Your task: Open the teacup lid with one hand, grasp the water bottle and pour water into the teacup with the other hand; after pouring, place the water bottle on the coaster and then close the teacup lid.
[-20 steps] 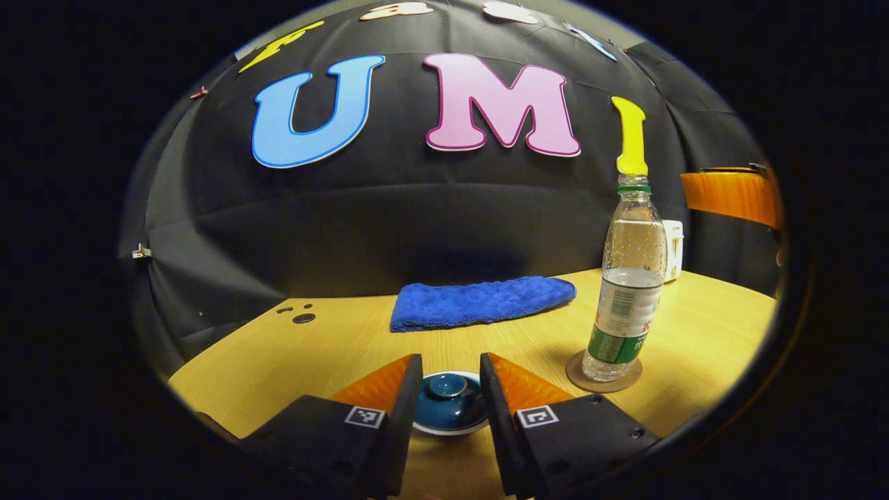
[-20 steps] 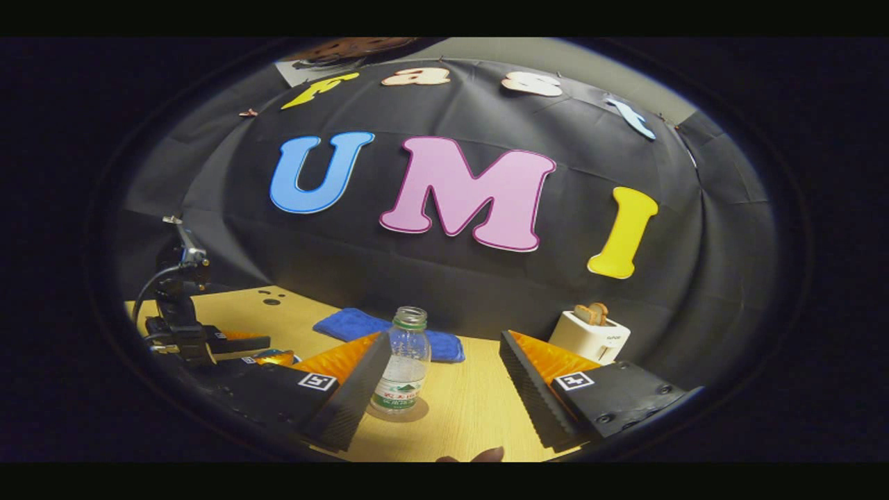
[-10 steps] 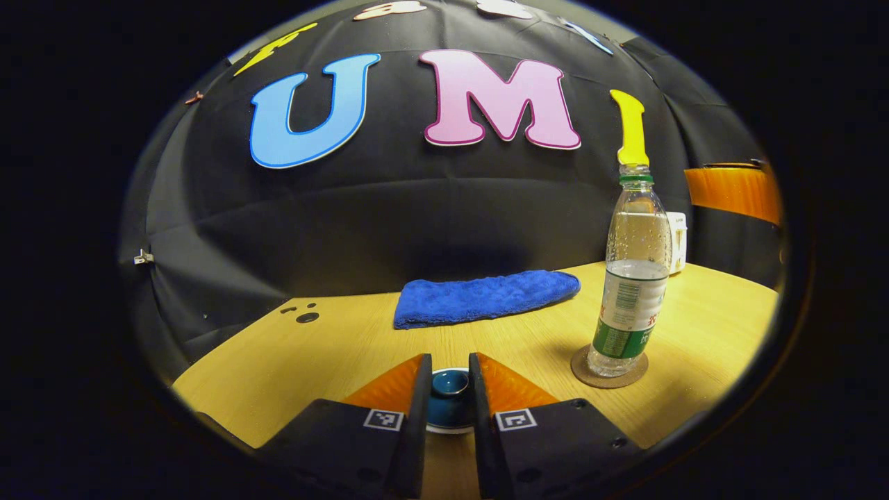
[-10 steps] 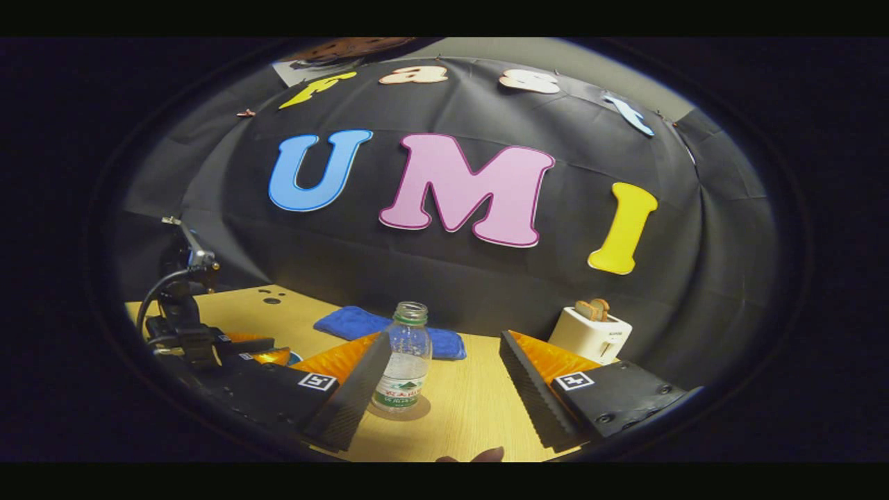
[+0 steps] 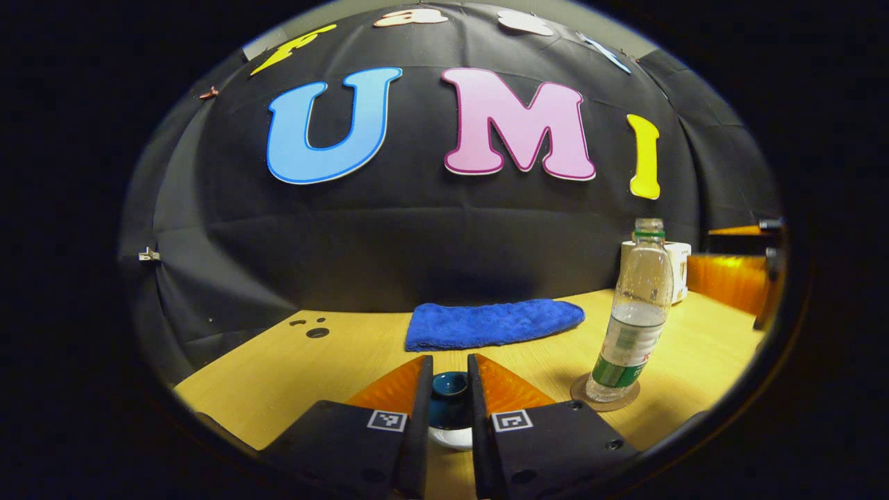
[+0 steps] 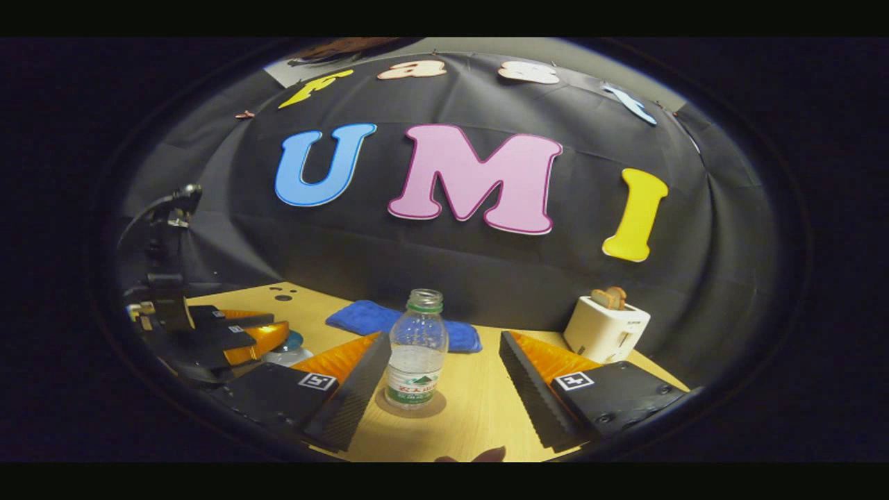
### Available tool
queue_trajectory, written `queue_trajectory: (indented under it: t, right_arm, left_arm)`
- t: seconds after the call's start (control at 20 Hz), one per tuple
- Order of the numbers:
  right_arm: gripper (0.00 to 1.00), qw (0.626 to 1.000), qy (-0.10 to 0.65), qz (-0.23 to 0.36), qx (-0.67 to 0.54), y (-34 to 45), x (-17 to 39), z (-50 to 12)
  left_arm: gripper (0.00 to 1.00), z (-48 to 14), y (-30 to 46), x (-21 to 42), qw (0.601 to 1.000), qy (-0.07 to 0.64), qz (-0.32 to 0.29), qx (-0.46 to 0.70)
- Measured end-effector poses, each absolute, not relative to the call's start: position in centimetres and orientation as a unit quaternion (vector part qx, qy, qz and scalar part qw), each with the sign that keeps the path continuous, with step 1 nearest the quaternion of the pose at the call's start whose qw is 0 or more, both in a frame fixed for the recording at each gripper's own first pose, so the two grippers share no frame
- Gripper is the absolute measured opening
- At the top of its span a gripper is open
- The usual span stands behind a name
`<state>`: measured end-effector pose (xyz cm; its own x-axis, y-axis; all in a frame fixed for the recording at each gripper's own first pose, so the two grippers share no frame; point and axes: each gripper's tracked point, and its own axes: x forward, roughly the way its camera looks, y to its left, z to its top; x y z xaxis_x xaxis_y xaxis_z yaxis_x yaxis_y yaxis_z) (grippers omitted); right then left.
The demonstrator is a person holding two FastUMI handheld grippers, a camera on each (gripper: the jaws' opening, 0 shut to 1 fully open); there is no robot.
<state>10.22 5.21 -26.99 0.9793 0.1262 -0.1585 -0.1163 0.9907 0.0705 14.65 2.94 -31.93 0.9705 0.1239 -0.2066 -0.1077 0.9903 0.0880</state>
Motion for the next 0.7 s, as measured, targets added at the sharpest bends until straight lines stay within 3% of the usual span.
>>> queue_trajectory:
  t: [0.25, 0.3, 0.7]
  right_arm:
    - [0.98, 0.991, 0.100, 0.078, 0.048, 7.2, 11.4, -29.9]
    - [0.98, 0.990, 0.102, 0.082, 0.052, 7.7, 11.7, -30.3]
    - [0.97, 0.988, 0.117, 0.087, 0.048, 9.5, 14.2, -34.2]
  left_arm:
    - [0.25, -29.6, 4.7, 12.5, 0.992, 0.096, 0.074, 0.030]
    - [0.29, -29.3, 5.2, 12.0, 0.992, 0.094, 0.077, 0.030]
    - [0.29, -28.6, 7.0, 9.9, 0.990, 0.099, 0.092, 0.024]
